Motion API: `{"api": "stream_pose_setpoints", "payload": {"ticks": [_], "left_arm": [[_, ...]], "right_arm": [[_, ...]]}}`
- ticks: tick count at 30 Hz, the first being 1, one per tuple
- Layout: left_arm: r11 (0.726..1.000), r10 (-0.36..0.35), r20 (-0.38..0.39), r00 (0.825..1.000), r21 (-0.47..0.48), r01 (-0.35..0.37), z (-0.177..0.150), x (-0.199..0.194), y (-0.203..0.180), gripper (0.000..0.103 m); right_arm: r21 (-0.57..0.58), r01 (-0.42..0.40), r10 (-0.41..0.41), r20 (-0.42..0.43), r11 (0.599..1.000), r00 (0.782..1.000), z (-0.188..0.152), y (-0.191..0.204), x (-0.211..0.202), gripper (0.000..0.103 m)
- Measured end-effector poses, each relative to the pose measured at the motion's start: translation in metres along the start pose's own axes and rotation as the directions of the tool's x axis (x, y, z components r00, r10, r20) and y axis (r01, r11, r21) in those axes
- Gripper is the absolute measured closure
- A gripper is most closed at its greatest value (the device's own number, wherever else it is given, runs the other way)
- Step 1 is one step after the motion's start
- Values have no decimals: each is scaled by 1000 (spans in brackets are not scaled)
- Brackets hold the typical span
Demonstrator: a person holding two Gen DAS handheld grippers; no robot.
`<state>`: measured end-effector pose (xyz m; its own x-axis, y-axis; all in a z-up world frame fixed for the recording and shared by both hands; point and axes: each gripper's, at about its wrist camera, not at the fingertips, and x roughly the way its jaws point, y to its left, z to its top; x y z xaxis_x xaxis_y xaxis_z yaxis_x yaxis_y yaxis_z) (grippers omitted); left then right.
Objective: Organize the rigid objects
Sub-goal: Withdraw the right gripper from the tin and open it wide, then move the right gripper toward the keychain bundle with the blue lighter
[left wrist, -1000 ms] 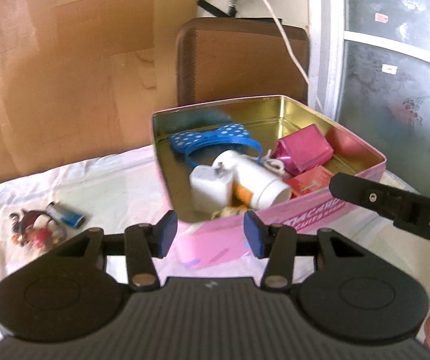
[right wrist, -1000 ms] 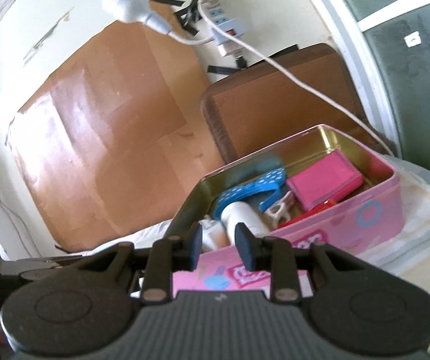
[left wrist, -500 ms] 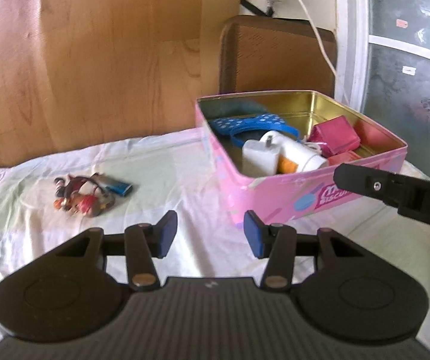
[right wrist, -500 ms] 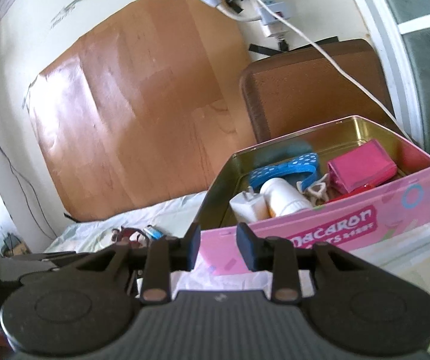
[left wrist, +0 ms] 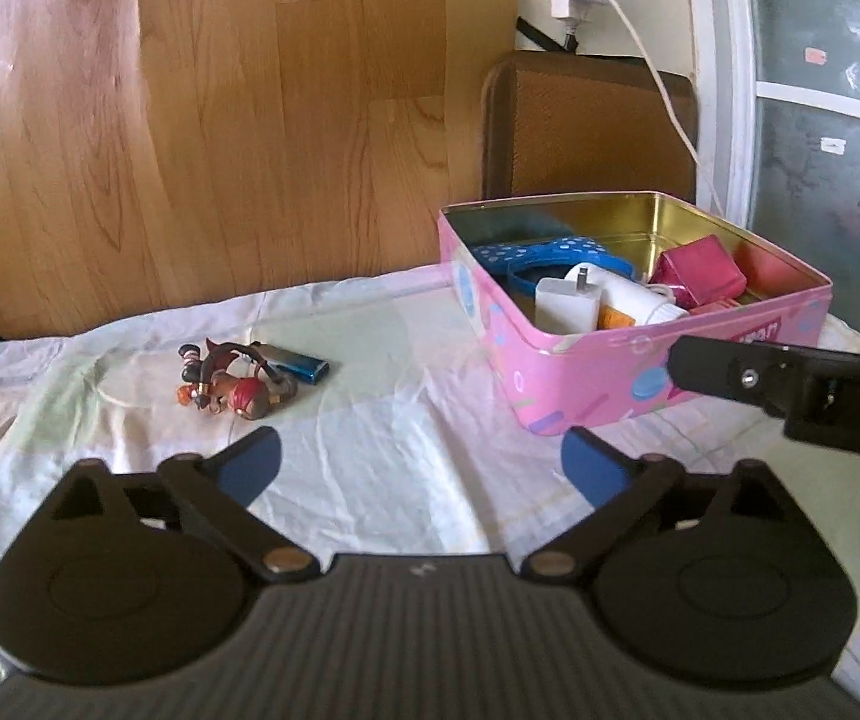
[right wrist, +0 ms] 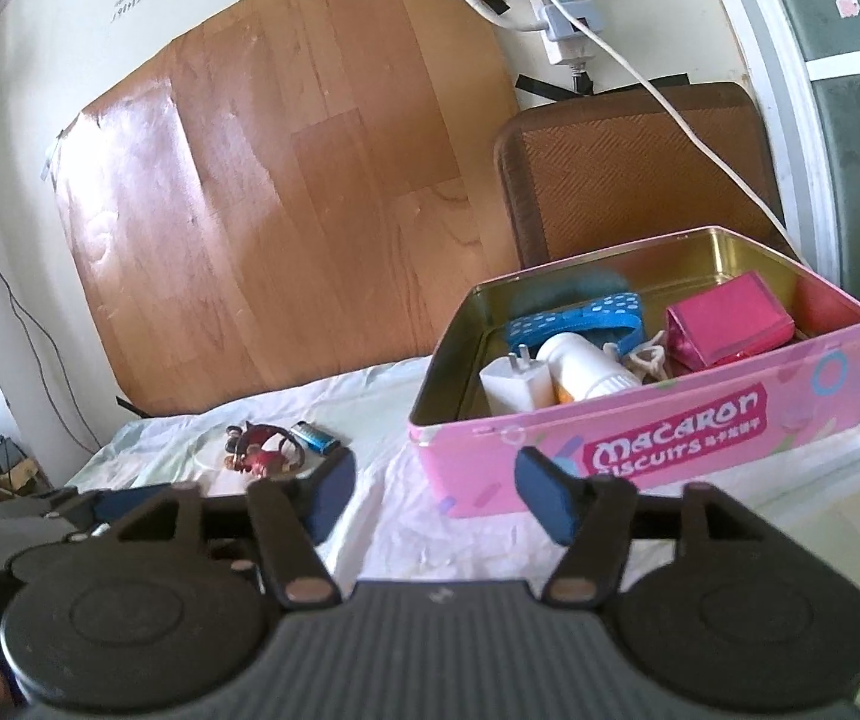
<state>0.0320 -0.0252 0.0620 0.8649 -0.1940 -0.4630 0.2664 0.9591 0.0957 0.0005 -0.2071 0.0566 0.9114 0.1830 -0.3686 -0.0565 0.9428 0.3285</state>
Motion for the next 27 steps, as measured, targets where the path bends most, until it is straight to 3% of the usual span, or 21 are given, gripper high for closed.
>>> {"api": "stream_pose_setpoints", "payload": {"ticks": [1, 2, 11, 16, 23, 27], "left_arm": [[1000, 1, 4, 1000, 2, -1, -1, -1, 0, 0], [1000, 3, 4, 1000, 6, -3, -1, -3, 0, 0], [1000, 22, -4, 1000, 6, -22, -7, -5, 4, 0], [999, 45, -25, 999, -4, -45, -10, -3, 8, 0], [998, 60, -28, 998, -20, -61, -13, -3, 13, 0], [997, 77, -37, 996, -21, -77, -16, -1, 17, 0]], "right_arm": [[-2, 1, -1, 0, 1000, 1000, 0, 1, 0, 25], [-5, 3, -3, 3, 1000, 1000, -1, 3, -1, 21], [-19, 10, -10, 14, 1000, 1000, -3, 11, -5, 13], [-16, 16, -16, 24, 1000, 1000, -5, 15, -5, 0], [-26, 104, -101, 83, 994, 991, -10, 26, -4, 0], [57, 149, -157, 160, 987, 975, -17, 23, -7, 0]]}}
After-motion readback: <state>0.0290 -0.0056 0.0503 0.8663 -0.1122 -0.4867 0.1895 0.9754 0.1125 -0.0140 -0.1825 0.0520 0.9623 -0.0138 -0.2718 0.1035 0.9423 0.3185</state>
